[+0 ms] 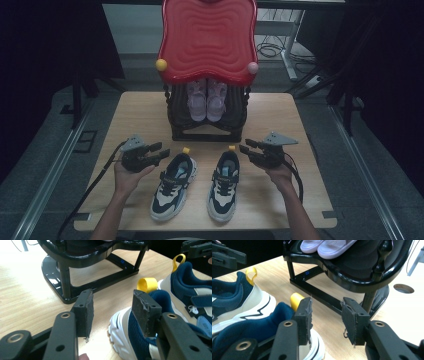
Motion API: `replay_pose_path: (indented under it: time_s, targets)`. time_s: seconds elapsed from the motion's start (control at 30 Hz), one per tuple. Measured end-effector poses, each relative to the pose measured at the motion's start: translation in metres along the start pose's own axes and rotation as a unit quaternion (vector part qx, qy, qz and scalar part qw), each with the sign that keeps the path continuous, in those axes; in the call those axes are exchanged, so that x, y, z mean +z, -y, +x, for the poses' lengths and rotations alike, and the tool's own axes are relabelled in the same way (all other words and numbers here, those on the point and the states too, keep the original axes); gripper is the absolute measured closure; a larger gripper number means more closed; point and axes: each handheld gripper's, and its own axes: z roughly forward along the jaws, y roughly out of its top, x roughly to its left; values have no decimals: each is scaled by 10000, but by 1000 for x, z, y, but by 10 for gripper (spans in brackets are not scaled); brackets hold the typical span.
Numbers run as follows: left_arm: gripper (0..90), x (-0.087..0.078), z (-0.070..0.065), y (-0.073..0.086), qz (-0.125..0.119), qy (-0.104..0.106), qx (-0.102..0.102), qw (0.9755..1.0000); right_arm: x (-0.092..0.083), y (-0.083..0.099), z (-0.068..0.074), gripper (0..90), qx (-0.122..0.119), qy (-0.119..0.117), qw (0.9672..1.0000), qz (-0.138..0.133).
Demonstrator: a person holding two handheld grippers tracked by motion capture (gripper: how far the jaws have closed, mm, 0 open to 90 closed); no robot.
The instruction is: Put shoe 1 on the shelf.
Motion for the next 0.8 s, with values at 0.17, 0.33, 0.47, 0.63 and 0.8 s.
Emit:
replay_pose_path:
  time_s: [0.17,0.33,0.47,0.63,0.8]
  targets:
    - [488,-6,0,3,4,10,-17,10000,-6,5,-2,575,35,25,10000,53]
    - [487,-13,2,9,25,22,-89,10000,-10,9,-2,563,90,12,9999,78]
    - [486,-17,1,15,84,46,-107,9999,-14,13,-1,560,75,20,9999,107]
    - [483,-22,-3,21,137,47,-93,9999,-17,18,-1,556,116,4,9998,148]
    - [483,-29,-8,26,156,110,-98,9998,-21,22,-1,553,129,20,9998,161]
